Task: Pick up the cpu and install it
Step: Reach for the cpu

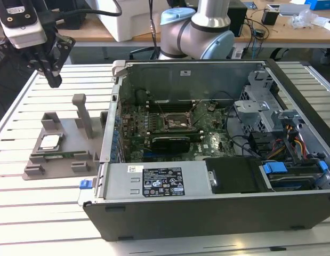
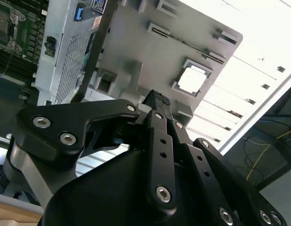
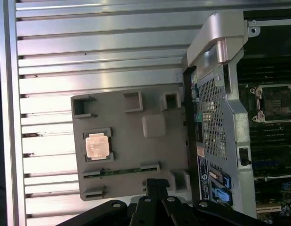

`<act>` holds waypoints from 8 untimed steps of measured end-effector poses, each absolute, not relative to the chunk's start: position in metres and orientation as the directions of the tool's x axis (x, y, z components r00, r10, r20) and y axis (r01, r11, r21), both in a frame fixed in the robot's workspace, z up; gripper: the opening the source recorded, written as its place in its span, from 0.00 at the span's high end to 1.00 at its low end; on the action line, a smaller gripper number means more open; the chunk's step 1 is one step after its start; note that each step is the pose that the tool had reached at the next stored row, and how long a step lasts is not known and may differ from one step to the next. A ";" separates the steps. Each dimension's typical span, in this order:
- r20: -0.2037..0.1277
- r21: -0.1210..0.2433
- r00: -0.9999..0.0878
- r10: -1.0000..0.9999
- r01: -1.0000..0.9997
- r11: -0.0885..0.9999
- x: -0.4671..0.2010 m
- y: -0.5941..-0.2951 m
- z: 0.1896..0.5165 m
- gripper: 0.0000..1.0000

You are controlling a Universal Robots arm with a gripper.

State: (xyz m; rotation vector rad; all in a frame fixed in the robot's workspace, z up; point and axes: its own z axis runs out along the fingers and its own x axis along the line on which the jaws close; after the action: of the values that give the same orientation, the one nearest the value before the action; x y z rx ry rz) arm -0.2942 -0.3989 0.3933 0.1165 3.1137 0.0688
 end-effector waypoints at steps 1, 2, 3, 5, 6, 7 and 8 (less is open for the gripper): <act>-0.023 0.045 -0.997 0.075 0.074 0.996 -0.298 -0.399 0.393 0.89; -0.023 0.045 -0.997 0.075 0.074 0.996 -0.301 -0.399 0.393 0.89; -0.023 0.045 -0.997 0.075 0.074 0.996 -0.305 -0.399 0.393 0.89; -0.023 0.045 -0.997 0.075 0.074 0.996 -0.314 -0.399 0.393 0.89; -0.023 0.045 -0.997 0.075 0.074 0.996 -0.317 -0.399 0.393 0.89; -0.023 0.045 -0.997 0.075 0.074 0.996 -0.319 -0.399 0.393 0.89; -0.023 0.045 -0.997 0.075 0.074 0.996 -0.327 -0.399 0.393 0.89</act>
State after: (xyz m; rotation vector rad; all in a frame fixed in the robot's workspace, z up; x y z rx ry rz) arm -0.3274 -0.3988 0.3933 0.1167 3.1137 0.0688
